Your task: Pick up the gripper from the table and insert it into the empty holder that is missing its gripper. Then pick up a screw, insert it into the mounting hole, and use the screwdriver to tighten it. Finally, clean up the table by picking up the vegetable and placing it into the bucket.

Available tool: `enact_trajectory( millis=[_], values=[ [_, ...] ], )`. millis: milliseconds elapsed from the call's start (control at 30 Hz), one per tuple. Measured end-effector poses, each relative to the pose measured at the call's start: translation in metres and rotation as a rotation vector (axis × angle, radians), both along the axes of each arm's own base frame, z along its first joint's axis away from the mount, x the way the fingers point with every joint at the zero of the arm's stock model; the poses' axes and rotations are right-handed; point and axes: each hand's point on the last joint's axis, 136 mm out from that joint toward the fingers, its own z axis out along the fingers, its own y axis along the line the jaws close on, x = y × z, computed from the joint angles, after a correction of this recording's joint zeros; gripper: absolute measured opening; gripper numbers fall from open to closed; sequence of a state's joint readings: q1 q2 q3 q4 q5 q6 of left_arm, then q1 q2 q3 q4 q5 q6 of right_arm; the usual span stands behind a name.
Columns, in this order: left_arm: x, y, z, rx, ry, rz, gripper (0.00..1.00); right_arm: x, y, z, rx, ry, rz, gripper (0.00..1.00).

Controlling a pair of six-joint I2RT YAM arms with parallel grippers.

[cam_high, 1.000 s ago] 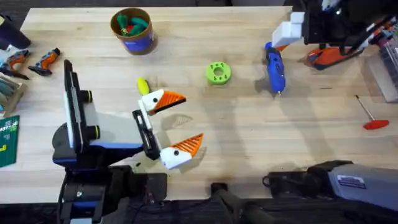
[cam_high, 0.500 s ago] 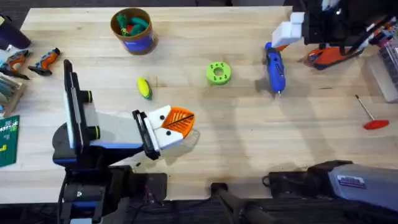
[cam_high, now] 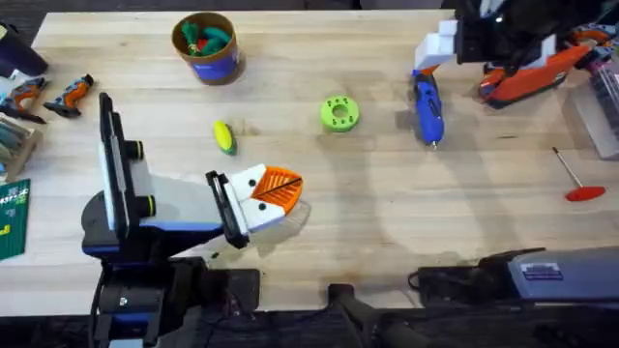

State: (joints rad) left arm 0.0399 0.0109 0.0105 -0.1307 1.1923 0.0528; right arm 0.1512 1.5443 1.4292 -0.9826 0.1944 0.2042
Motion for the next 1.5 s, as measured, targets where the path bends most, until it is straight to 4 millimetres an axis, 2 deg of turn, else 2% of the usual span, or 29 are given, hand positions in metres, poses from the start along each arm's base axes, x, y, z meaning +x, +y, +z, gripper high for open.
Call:
enact_trajectory(
  millis=[233,467,600,633,667,833,1100,1267,1500],
  values=[
    [0.0,0.0,0.0,0.0,0.0,0.0,0.006,0.021,0.001,-0.034,-0.03,0.056,0.052,0.991],
    [0.0,0.0,0.0,0.0,0.0,0.0,0.006,0.024,-0.008,-0.076,-0.009,0.181,0.108,0.992],
    [0.0,0.0,0.0,0.0,0.0,0.0,0.006,0.029,-0.028,-0.08,0.03,0.195,0.076,0.991],
    [0.0,0.0,0.0,0.0,0.0,0.0,0.006,0.032,-0.038,-0.073,0.034,0.194,0.069,0.991],
    [0.0,0.0,0.0,0.0,0.0,0.0,0.006,0.034,-0.039,-0.069,0.033,0.189,0.073,0.99],
    [0.0,0.0,0.0,0.0,0.0,0.0,0.006,0.047,-0.031,-0.066,0.041,0.192,0.103,0.991],
    [0.0,0.0,0.0,0.0,0.0,0.0,0.006,0.053,-0.016,-0.098,0.052,0.277,0.138,0.992],
    [0.0,0.0,0.0,0.0,0.0,0.0,0.006,0.057,-0.01,-0.105,0.077,0.28,0.149,0.992],
    [0.0,0.0,0.0,0.0,0.0,0.0,0.006,0.06,-0.011,-0.116,0.069,0.294,0.145,0.993]
  ],
)
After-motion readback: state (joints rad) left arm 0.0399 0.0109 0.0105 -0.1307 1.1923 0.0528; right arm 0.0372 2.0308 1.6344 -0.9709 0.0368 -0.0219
